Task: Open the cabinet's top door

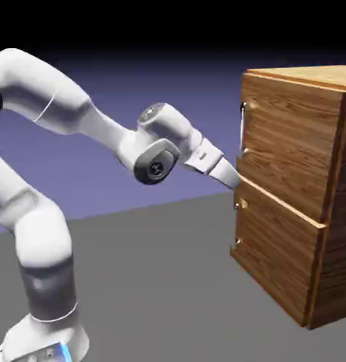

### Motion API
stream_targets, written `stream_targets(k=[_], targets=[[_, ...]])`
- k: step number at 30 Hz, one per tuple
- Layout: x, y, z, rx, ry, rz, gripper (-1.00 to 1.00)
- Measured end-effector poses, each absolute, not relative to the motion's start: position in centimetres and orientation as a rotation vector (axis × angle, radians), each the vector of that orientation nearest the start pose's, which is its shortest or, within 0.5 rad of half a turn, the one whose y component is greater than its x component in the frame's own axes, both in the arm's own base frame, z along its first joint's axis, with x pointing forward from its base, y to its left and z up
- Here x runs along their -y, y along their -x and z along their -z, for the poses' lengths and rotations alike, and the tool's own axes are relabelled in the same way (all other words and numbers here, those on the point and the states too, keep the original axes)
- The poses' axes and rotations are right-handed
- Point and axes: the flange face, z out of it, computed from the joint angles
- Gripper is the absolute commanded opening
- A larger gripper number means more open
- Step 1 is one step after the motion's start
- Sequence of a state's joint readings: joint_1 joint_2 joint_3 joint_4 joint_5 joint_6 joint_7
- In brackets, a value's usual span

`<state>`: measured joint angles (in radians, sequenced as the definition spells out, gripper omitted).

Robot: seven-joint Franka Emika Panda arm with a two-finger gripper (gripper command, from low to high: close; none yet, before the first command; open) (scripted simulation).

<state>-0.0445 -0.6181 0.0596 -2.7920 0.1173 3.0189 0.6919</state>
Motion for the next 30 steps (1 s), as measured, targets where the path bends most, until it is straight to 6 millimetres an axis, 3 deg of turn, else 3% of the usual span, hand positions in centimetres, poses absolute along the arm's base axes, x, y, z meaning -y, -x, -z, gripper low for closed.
stream_targets(k=[8, 16, 23, 30], targets=[[1.0, -36.5, -54.7, -1.095, 2.224, 1.225, 0.0], [-0.1, -34.0, -59.5, -1.123, 2.051, 1.35, 0.0], [-2.6, -32.3, -62.0, -1.1, 1.928, 1.451, 0.0], [-6.0, -31.9, -62.5, -1.044, 1.837, 1.545, 0.0]])
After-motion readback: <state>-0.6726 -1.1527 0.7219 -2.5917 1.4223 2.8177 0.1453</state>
